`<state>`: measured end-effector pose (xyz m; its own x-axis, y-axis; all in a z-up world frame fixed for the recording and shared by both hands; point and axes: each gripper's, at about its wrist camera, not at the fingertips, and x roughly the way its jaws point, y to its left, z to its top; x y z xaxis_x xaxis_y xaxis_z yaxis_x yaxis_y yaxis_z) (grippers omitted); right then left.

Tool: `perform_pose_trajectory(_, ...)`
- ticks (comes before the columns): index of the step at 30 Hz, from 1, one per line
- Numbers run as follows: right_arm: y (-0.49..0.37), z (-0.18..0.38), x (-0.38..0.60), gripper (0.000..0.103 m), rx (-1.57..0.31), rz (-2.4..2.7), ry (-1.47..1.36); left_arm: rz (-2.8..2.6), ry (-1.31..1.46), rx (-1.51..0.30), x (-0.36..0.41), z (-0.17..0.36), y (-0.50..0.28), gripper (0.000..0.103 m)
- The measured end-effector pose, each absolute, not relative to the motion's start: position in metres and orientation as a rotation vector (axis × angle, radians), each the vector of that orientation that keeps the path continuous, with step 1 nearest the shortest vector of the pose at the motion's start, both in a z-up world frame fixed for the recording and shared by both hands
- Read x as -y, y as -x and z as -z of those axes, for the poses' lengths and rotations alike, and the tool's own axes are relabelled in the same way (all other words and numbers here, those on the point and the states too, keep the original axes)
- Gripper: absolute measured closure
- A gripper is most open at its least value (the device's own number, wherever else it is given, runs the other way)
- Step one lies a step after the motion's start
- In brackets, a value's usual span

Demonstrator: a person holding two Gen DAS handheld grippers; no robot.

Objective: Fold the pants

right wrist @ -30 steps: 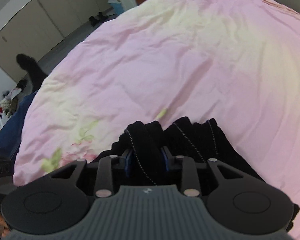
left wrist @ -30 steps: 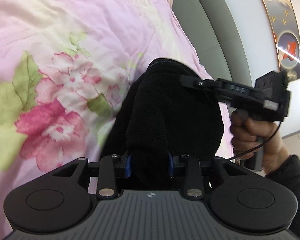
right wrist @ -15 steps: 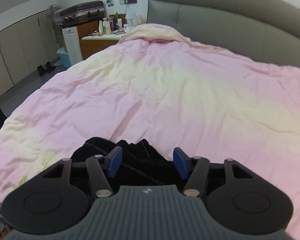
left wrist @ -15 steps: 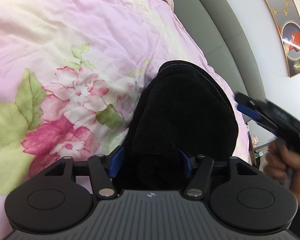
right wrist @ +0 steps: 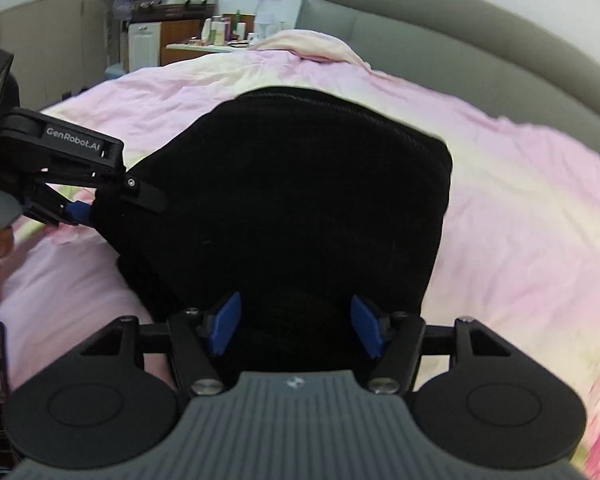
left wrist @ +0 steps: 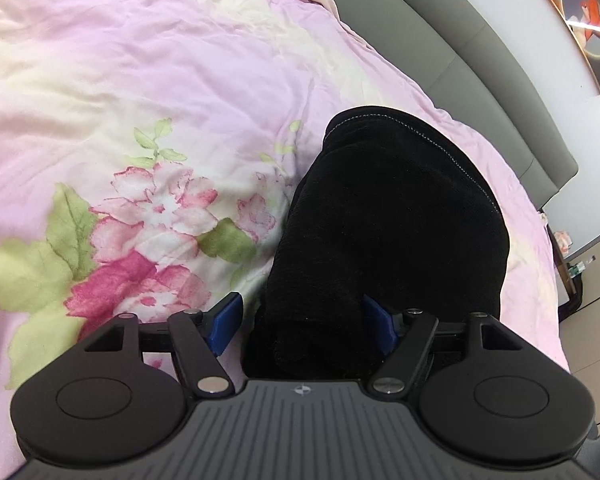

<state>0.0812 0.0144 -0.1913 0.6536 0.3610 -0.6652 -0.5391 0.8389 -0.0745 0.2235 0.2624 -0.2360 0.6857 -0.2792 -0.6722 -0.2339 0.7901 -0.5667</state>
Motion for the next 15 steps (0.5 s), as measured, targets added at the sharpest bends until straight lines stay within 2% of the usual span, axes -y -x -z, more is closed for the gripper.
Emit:
perform_pose_trajectory(6,-0.068,0.193,-0.009,0.043,-0.695,-0.541,0.341,0.005,0.611,-0.853,-0.256,0.228,-0.225,0.02)
perform_pose_trajectory(8,-0.065,0.191,-0.005,0.037,-0.72,-0.558,0.353,0.0,0.588,-0.864,-0.255,0.223,-0.225,0.02)
perform_pose_trajectory(10,-0.065,0.187,0.002,0.034,-0.746,-0.583,0.336,-0.004,0.55,-0.876,-0.254,0.215,-0.226,0.019)
perform_pose_trajectory(15,-0.071,0.177,0.041,0.025,-0.749,-0.648,0.164,-0.011,0.437,-0.873,-0.259,0.185,-0.227,0.017)
